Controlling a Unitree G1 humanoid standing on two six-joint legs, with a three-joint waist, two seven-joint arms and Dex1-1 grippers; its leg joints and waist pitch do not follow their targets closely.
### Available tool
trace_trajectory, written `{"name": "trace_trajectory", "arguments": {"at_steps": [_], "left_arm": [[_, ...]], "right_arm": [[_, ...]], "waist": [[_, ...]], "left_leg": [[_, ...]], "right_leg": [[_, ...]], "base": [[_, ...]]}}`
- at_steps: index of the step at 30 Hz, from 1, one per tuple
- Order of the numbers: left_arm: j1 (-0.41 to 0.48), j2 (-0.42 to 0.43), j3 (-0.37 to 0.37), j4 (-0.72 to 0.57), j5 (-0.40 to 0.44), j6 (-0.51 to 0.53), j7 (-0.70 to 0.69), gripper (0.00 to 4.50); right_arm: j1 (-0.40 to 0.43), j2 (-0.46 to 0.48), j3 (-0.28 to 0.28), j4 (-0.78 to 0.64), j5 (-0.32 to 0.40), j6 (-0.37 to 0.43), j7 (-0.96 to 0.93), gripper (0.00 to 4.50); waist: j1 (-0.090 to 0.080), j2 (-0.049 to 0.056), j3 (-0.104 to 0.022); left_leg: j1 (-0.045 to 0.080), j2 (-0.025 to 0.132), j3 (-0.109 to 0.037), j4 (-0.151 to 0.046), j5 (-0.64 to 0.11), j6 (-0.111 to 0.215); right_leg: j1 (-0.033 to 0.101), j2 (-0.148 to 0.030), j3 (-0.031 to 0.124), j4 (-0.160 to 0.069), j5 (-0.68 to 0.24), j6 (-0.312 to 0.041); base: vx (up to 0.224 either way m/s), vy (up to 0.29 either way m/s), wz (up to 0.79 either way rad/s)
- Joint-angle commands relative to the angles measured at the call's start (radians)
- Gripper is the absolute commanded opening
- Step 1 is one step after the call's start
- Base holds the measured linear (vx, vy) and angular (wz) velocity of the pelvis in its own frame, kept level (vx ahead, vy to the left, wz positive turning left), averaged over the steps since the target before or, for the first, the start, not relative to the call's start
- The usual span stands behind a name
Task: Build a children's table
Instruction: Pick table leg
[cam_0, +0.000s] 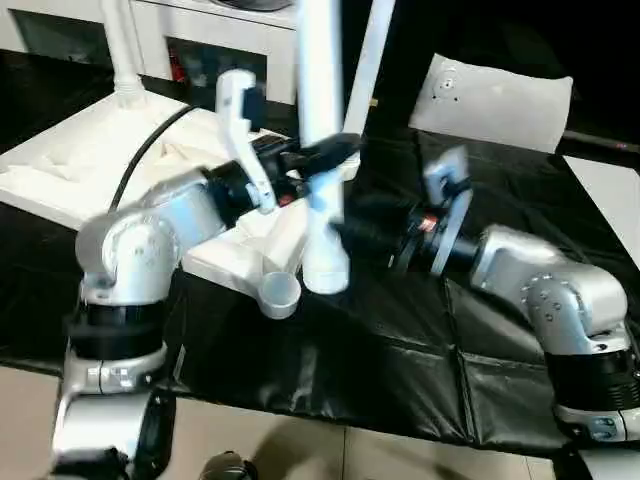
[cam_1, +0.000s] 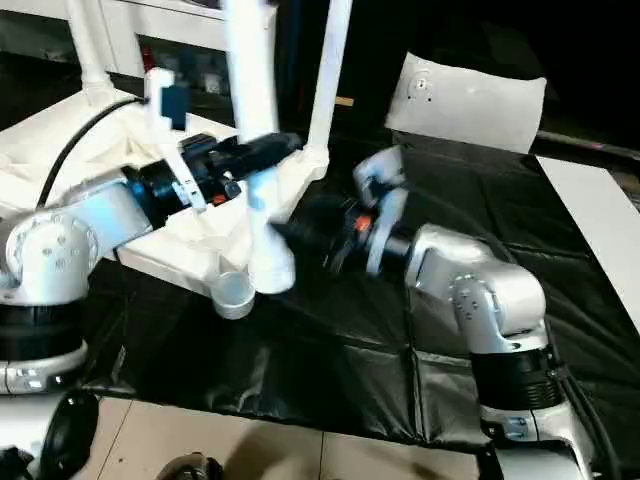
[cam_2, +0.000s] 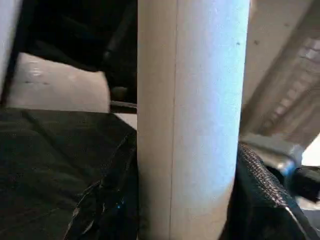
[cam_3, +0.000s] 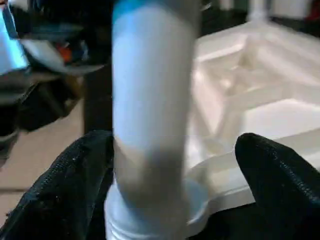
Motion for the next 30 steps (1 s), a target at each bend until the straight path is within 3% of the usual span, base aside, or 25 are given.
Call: {"name": "trace_trajectory", "arguments": {"at_steps": [1,13,24,30], "left_arm": [[-0.030,0.007,-0.042,-0.009,-0.005,0.010,-0.047,1.85],[-0.050,0.040,-0.128,-0.016,0.018,0.000,-0.169,1.85],[-0.055,0.054,-0.174,-0.021,0.046,-0.036,-0.225,1.85],[-0.055,0.046,-0.181,-0.026,0.054,-0.044,-0.240,1.85]], "right_arm": [[-0.018,-0.029,0.024,0.007,-0.002,0.007,0.047,4.36],[-0.027,-0.043,0.078,0.033,-0.012,-0.001,0.127,3.20],[-0.017,-0.030,0.070,0.041,0.019,0.019,0.160,2.19],[-0.009,-0.011,0.063,0.055,0.028,0.023,0.162,1.93]], "waist": [[0.003,0.004,-0.064],[0.009,0.002,-0.066],[0.011,-0.001,-0.067],[0.010,0.001,-0.069]], "left_leg": [[0.043,0.050,-0.012,-0.066,-0.138,-0.064],[0.042,0.050,-0.011,-0.065,-0.126,-0.066],[0.043,0.051,-0.011,-0.064,-0.127,-0.064],[0.043,0.051,-0.011,-0.064,-0.123,-0.065]], "right_leg": [[0.021,-0.085,0.031,-0.081,-0.076,-0.163],[0.022,-0.086,0.031,-0.078,-0.053,-0.174],[0.024,-0.087,0.031,-0.076,-0.048,-0.182],[0.023,-0.086,0.029,-0.074,-0.032,-0.190]], "base": [[0.000,0.000,0.00],[0.000,0.000,0.00],[0.000,0.000,0.00],[0.000,0.000,0.00]]}}
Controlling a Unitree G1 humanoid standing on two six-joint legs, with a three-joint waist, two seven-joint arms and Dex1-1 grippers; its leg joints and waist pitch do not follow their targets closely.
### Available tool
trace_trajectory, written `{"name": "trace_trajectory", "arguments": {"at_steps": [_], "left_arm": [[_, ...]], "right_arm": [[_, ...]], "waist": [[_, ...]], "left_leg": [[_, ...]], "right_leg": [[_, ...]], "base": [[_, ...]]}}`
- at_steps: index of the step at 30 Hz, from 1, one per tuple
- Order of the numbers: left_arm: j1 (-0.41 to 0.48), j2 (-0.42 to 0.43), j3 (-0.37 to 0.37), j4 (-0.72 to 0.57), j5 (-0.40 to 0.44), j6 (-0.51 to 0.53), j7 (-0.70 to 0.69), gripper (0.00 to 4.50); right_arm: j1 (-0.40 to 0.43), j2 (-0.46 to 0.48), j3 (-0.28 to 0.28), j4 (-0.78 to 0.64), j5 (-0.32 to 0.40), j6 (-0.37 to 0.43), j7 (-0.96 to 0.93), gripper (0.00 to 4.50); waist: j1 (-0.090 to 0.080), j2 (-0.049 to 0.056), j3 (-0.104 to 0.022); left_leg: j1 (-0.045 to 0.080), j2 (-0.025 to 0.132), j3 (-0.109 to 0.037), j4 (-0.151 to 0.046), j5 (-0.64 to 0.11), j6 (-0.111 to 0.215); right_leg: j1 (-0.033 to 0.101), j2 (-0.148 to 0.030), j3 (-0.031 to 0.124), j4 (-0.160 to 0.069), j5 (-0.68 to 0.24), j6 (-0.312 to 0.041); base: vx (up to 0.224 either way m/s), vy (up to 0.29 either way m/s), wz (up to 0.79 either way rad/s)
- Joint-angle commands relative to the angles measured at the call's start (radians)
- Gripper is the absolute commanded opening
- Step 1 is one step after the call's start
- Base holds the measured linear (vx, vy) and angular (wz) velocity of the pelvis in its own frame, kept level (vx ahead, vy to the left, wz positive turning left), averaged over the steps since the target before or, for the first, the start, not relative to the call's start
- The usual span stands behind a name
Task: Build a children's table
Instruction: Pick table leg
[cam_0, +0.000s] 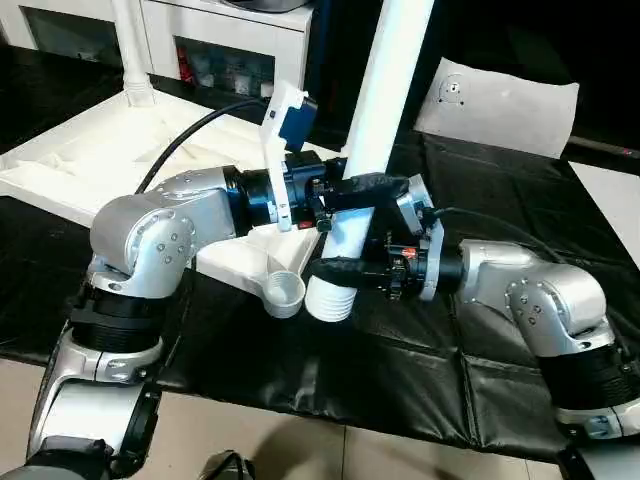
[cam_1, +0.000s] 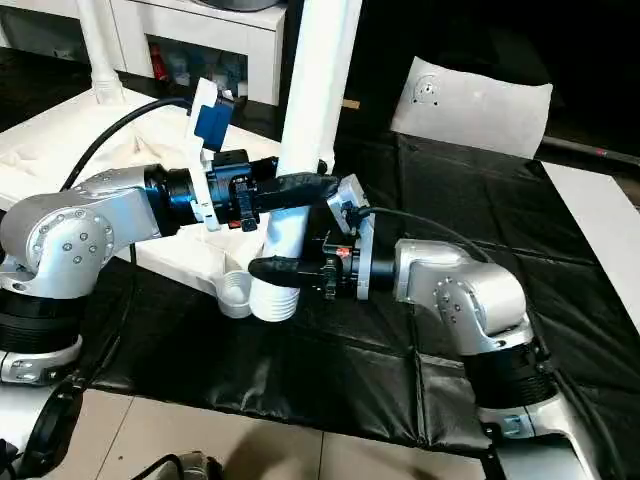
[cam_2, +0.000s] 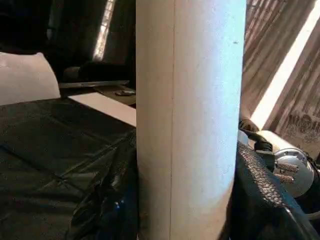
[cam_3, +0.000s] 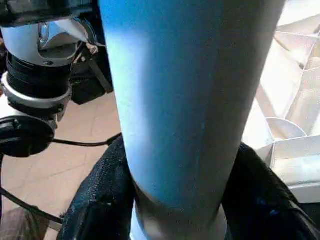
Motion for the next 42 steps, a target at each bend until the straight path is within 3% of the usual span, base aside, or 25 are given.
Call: {"name": "trace_trajectory", "arguments": {"at_steps": [1,11,13,14,16,21,24,27,31,34,37,42], "left_arm": [[-0.026,-0.014,-0.038,-0.025,0.007,-0.009,-0.026,1.85],[-0.025,-0.050,0.007,-0.016,-0.015,-0.002,0.017,1.85],[-0.022,-0.061,0.026,-0.026,-0.049,0.016,0.012,1.85],[-0.020,-0.060,0.028,-0.033,-0.063,0.024,0.002,2.41],[-0.019,-0.082,0.059,-0.039,-0.101,0.037,0.019,2.55],[-0.021,-0.160,0.143,-0.049,-0.205,0.053,0.081,2.55],[-0.008,-0.199,0.160,-0.067,-0.223,0.050,0.116,2.55],[0.032,-0.236,0.138,-0.114,-0.207,0.016,0.126,2.55],[0.068,-0.245,0.074,-0.152,-0.114,-0.020,0.143,2.55],[0.069,-0.201,0.014,-0.147,-0.025,-0.052,0.129,2.55],[0.069,-0.198,0.020,-0.154,-0.036,-0.046,0.115,2.55],[0.085,-0.167,0.003,-0.186,-0.042,-0.025,0.073,2.55]], "right_arm": [[0.004,0.000,-0.014,0.010,0.024,0.012,0.007,1.93],[0.019,0.025,-0.022,0.019,0.021,0.005,-0.007,1.92],[0.024,0.026,-0.021,0.021,0.016,-0.001,-0.008,1.91],[0.025,0.027,-0.020,0.021,0.014,-0.002,-0.008,1.91],[0.028,0.028,-0.018,0.020,0.009,-0.004,-0.010,1.91],[0.038,0.029,-0.010,0.020,-0.005,-0.013,-0.012,1.91],[0.044,0.034,-0.002,0.024,-0.016,-0.025,-0.018,1.91],[0.051,0.049,0.007,0.030,-0.034,-0.048,-0.038,1.91],[0.059,0.066,0.020,0.033,-0.054,-0.071,-0.056,1.91],[0.061,0.071,0.028,0.035,-0.068,-0.086,-0.063,1.91],[0.062,0.077,0.035,0.043,-0.093,-0.108,-0.078,1.91],[0.063,0.082,0.050,0.062,-0.131,-0.145,-0.092,1.91]], "waist": [[0.000,0.005,-0.068],[0.002,0.008,-0.068],[0.002,0.008,-0.069],[0.001,0.006,-0.069],[0.001,0.008,-0.069],[0.005,0.003,-0.068],[0.005,0.003,-0.067],[0.004,0.002,-0.066],[0.004,0.004,-0.066],[0.003,0.003,-0.064],[0.002,0.005,-0.064],[-0.001,0.007,-0.066]], "left_leg": [[0.043,0.051,-0.011,-0.064,-0.122,-0.065],[0.042,0.051,-0.012,-0.064,-0.126,-0.066],[0.043,0.051,-0.012,-0.064,-0.127,-0.067],[0.042,0.050,-0.011,-0.063,-0.125,-0.066],[0.042,0.050,-0.012,-0.063,-0.127,-0.065],[0.041,0.051,-0.012,-0.062,-0.130,-0.060],[0.040,0.051,-0.012,-0.062,-0.136,-0.056],[0.038,0.054,-0.014,-0.064,-0.143,-0.055],[0.042,0.055,-0.015,-0.065,-0.148,-0.056],[0.043,0.055,-0.016,-0.069,-0.173,-0.066],[0.042,0.054,-0.016,-0.070,-0.174,-0.073],[0.042,0.053,-0.016,-0.069,-0.157,-0.070]], "right_leg": [[0.023,-0.086,0.030,-0.074,-0.031,-0.190],[0.024,-0.087,0.030,-0.075,-0.028,-0.194],[0.024,-0.087,0.029,-0.074,-0.025,-0.195],[0.024,-0.086,0.029,-0.074,-0.022,-0.197],[0.024,-0.087,0.029,-0.074,-0.025,-0.199],[0.026,-0.088,0.029,-0.075,-0.016,-0.209],[0.027,-0.089,0.030,-0.078,-0.038,-0.201],[0.027,-0.092,0.030,-0.081,-0.053,-0.195],[0.023,-0.088,0.030,-0.082,-0.061,-0.178],[0.021,-0.089,0.031,-0.087,-0.109,-0.161],[0.019,-0.089,0.031,-0.088,-0.127,-0.147],[0.020,-0.086,0.029,-0.081,-0.076,-0.164]], "base": [[0.000,0.000,0.00],[0.000,0.000,0.00],[0.000,0.000,0.00],[0.000,0.000,0.00],[0.000,0.000,0.00],[0.000,0.000,0.00],[0.000,0.000,0.00],[0.000,0.000,0.00],[0.000,0.000,0.00],[0.000,0.000,0.00],[0.000,0.000,0.00],[0.000,0.000,0.00]]}}
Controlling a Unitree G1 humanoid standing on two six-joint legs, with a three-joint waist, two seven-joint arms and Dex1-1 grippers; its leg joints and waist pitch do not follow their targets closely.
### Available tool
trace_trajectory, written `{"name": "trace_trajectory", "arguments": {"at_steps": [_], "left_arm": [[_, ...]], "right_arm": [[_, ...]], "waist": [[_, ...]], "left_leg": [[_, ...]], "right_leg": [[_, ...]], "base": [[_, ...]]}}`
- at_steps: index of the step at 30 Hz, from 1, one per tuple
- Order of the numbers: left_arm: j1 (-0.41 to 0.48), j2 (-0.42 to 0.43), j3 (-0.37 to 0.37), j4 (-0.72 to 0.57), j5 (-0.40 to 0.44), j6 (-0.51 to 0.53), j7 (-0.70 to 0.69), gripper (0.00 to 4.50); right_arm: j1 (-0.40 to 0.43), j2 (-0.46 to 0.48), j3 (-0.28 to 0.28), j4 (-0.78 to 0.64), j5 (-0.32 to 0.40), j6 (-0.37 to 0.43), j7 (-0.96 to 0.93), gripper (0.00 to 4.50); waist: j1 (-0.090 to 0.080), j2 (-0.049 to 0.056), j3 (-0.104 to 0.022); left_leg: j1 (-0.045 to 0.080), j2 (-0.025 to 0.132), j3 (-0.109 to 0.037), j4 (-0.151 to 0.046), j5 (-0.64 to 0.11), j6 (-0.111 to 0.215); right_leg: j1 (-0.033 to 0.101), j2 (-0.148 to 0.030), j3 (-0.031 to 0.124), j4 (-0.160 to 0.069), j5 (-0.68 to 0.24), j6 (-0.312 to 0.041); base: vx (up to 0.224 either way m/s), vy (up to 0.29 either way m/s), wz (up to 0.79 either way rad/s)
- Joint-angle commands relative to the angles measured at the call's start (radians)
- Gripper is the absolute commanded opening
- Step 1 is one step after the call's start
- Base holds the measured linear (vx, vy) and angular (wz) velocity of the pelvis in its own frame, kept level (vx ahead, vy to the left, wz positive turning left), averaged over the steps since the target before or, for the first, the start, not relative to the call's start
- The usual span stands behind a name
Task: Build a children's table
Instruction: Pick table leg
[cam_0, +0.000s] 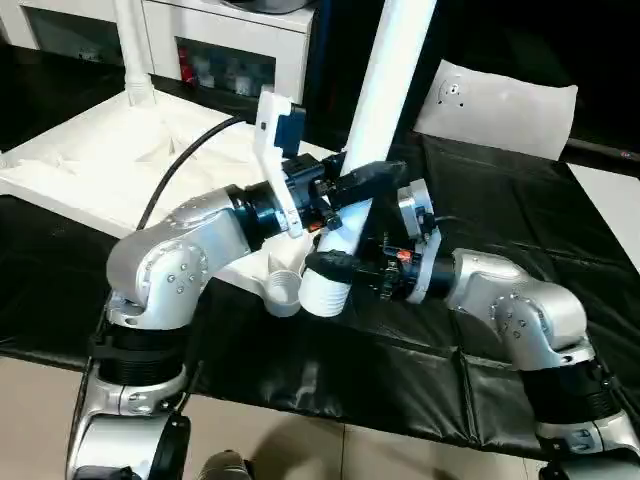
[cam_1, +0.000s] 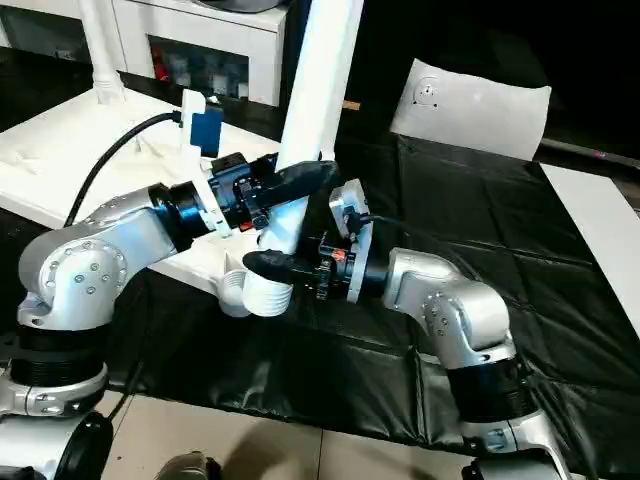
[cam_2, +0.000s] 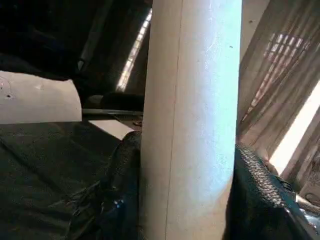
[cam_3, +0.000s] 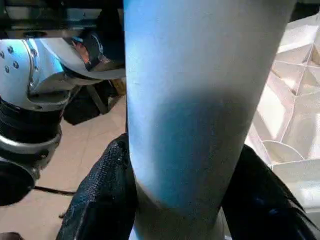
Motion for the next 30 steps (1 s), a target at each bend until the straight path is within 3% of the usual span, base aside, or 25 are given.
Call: {"name": "trace_trajectory", "arguments": {"at_steps": [1,7,10,14,17,20,21,22,25,26,27,29,30], "left_arm": [[-0.028,-0.041,-0.071,-0.085,-0.061,0.010,-0.057,2.55],[-0.011,-0.026,-0.077,-0.085,-0.074,0.038,-0.071,2.55],[0.026,0.022,-0.085,-0.085,-0.087,0.040,-0.151,2.55],[0.051,0.054,-0.088,-0.072,-0.087,0.025,-0.214,2.55],[0.081,0.109,-0.111,-0.028,-0.036,-0.023,-0.289,2.55],[0.113,0.147,-0.131,-0.002,-0.011,-0.041,-0.349,2.60],[0.122,0.153,-0.135,0.001,-0.009,-0.042,-0.362,2.92],[0.131,0.160,-0.142,0.006,-0.006,-0.044,-0.375,2.96],[0.143,0.171,-0.160,0.016,0.012,-0.065,-0.397,3.19],[0.152,0.180,-0.184,0.030,0.044,-0.096,-0.411,3.19],[0.166,0.191,-0.218,0.048,0.088,-0.136,-0.421,3.44],[0.169,0.195,-0.229,0.055,0.100,-0.150,-0.426,3.47],[0.174,0.200,-0.237,0.062,0.111,-0.166,-0.430,3.57]], "right_arm": [[0.005,0.002,0.048,0.043,-0.083,-0.003,-0.074,1.91],[0.006,0.005,0.048,0.046,-0.106,-0.042,-0.075,1.91],[0.008,0.002,0.060,0.056,-0.133,-0.109,-0.056,1.91],[0.023,-0.010,0.080,0.045,-0.143,-0.146,-0.016,1.91],[0.060,-0.025,0.119,0.062,-0.190,-0.226,0.017,1.91],[0.100,-0.004,0.115,0.116,-0.212,-0.302,-0.005,1.91],[0.109,0.002,0.113,0.126,-0.214,-0.317,-0.011,1.91],[0.120,0.010,0.110,0.139,-0.219,-0.337,-0.020,1.91],[0.136,0.020,0.110,0.160,-0.231,-0.377,-0.031,1.91],[0.152,0.031,0.111,0.176,-0.249,-0.419,-0.039,1.91],[0.169,0.043,0.112,0.182,-0.261,-0.453,-0.050,1.91],[0.174,0.048,0.112,0.186,-0.265,-0.466,-0.052,1.91],[0.177,0.053,0.110,0.190,-0.269,-0.481,-0.055,1.91]], "waist": [[0.000,0.011,-0.066],[0.000,0.012,-0.064],[-0.001,0.015,-0.062],[-0.002,0.016,-0.062],[-0.001,0.015,-0.061],[-0.001,0.015,-0.059],[-0.003,0.014,-0.060],[-0.003,0.023,-0.060],[-0.006,0.019,-0.061],[-0.007,0.029,-0.059],[-0.006,0.029,-0.059],[-0.007,0.027,-0.061],[-0.005,0.040,-0.061]], "left_leg": [[0.042,0.052,-0.016,-0.069,-0.155,-0.069],[0.044,0.052,-0.016,-0.071,-0.181,-0.074],[0.044,0.053,-0.017,-0.074,-0.203,-0.083],[0.046,0.054,-0.016,-0.075,-0.205,-0.084],[0.046,0.053,-0.015,-0.076,-0.220,-0.085],[0.044,0.052,-0.016,-0.079,-0.248,-0.090],[0.043,0.053,-0.016,-0.079,-0.252,-0.087],[0.044,0.053,-0.018,-0.080,-0.256,-0.086],[0.046,0.054,-0.018,-0.081,-0.266,-0.086],[0.047,0.055,-0.019,-0.083,-0.286,-0.089],[0.047,0.056,-0.020,-0.083,-0.290,-0.090],[0.046,0.056,-0.020,-0.084,-0.291,-0.091],[0.047,0.055,-0.022,-0.085,-0.293,-0.095]], "right_leg": [[0.020,-0.086,0.030,-0.080,-0.069,-0.164],[0.018,-0.086,0.030,-0.082,-0.091,-0.169],[0.015,-0.088,0.031,-0.086,-0.136,-0.159],[0.012,-0.085,0.031,-0.084,-0.118,-0.161],[0.010,-0.086,0.032,-0.086,-0.127,-0.156],[0.011,-0.090,0.034,-0.089,-0.172,-0.157],[0.010,-0.089,0.034,-0.089,-0.179,-0.156],[0.009,-0.091,0.035,-0.089,-0.177,-0.160],[0.008,-0.088,0.033,-0.089,-0.168,-0.170],[0.005,-0.088,0.035,-0.092,-0.179,-0.169],[0.004,-0.090,0.036,-0.093,-0.180,-0.166],[0.008,-0.088,0.035,-0.088,-0.161,-0.171],[0.007,-0.088,0.034,-0.086,-0.154,-0.174]], "base": [[0.000,0.000,0.00],[0.000,0.000,0.00],[0.000,0.000,0.00],[0.000,0.000,0.00],[0.000,0.000,0.00],[0.000,0.000,0.00],[0.000,0.000,0.00],[0.000,0.000,0.00],[0.000,0.000,0.00],[0.000,0.000,0.00],[0.000,0.000,0.00],[0.000,0.000,0.00],[0.000,0.000,0.00]]}}
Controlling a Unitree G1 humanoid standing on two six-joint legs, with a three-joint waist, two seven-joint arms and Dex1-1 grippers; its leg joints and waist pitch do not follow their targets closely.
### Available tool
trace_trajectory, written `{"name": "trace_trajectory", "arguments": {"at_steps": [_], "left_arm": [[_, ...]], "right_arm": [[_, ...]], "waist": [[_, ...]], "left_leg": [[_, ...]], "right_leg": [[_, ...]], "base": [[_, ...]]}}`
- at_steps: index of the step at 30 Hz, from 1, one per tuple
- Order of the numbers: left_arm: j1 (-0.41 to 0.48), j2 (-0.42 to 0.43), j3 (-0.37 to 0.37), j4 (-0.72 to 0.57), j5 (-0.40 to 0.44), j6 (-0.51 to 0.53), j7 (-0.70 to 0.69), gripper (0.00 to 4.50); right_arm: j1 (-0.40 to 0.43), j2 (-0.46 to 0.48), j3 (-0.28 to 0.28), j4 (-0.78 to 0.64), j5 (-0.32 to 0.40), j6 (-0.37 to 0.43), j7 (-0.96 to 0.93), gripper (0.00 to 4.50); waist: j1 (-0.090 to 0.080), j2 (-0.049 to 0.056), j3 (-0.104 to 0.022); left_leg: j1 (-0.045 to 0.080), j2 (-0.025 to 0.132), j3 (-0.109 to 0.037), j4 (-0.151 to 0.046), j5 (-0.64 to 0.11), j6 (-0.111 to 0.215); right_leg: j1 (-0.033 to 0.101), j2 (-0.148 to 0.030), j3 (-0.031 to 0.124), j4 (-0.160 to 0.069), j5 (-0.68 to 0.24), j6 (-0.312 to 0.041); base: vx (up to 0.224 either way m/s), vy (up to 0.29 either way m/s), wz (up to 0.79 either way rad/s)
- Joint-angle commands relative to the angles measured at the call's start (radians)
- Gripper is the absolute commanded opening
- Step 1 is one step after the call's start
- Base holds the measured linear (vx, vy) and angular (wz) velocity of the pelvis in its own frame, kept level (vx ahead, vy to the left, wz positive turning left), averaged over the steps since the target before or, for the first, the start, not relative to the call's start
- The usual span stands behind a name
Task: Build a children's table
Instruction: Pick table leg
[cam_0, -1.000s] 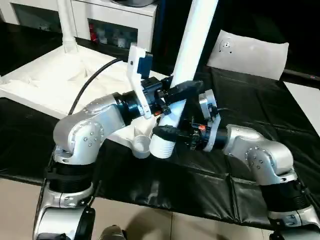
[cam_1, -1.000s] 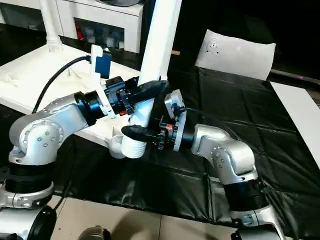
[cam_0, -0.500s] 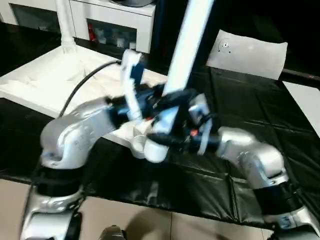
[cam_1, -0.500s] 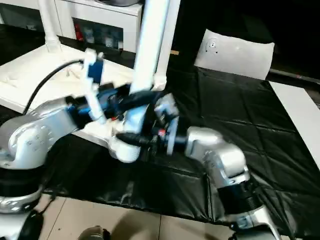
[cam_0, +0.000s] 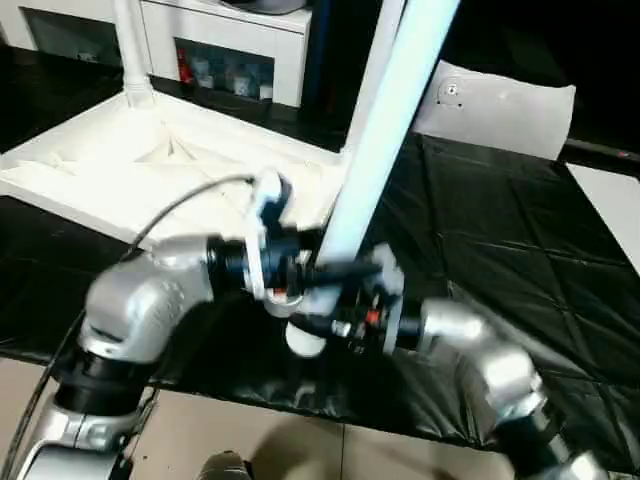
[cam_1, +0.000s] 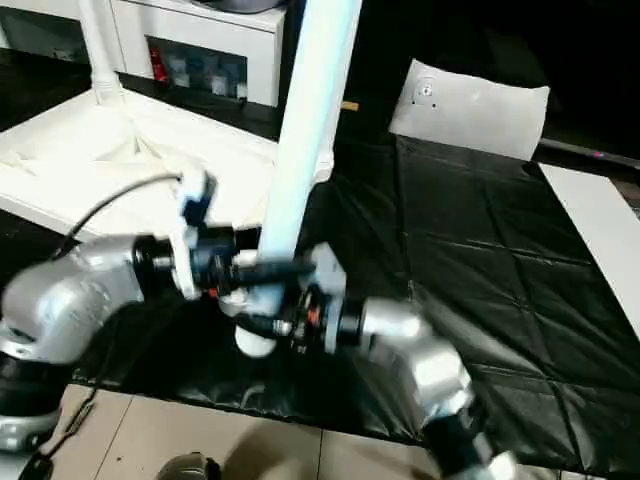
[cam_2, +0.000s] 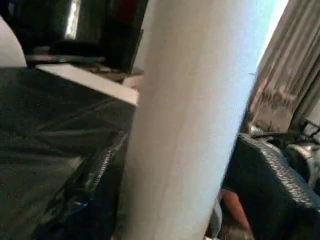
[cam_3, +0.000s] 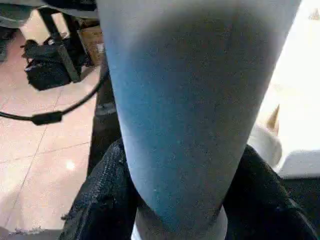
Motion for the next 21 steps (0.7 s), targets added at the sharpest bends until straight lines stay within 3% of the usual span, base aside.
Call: {"name": "trace_trajectory", "arguments": {"at_steps": [1,12,16,21], "left_arm": [[0.008,0.000,-0.060,-0.006,0.019,-0.010,-0.047,3.69],[0.039,-0.016,-0.003,0.009,-0.025,-0.042,-0.073,4.50],[0.073,-0.068,0.091,0.000,-0.126,-0.027,-0.033,4.50],[0.078,-0.137,0.201,-0.009,-0.204,-0.027,0.073,4.50]], "right_arm": [[-0.016,-0.010,-0.051,0.017,-0.007,-0.024,-0.053,1.91],[-0.032,0.029,-0.104,0.040,0.020,-0.058,-0.062,1.91],[-0.046,0.041,-0.130,0.033,0.058,-0.045,-0.070,1.91],[-0.064,0.046,-0.144,0.048,0.045,-0.035,-0.102,1.91]], "waist": [[-0.007,0.030,-0.062],[-0.016,0.028,-0.060],[-0.020,0.030,-0.060],[-0.019,0.030,-0.058]], "left_leg": [[0.046,0.056,-0.020,-0.085,-0.299,-0.095],[0.044,0.056,-0.020,-0.085,-0.313,-0.084],[0.045,0.056,-0.020,-0.085,-0.318,-0.082],[0.048,0.056,-0.019,-0.084,-0.345,-0.090]], "right_leg": [[0.008,-0.085,0.033,-0.087,-0.140,-0.178],[0.008,-0.087,0.034,-0.085,-0.152,-0.202],[0.007,-0.087,0.033,-0.084,-0.145,-0.209],[0.005,-0.087,0.035,-0.088,-0.183,-0.204]], "base": [[0.000,0.000,0.00],[0.000,0.000,0.00],[0.000,0.000,0.00],[0.000,0.000,0.00]]}}
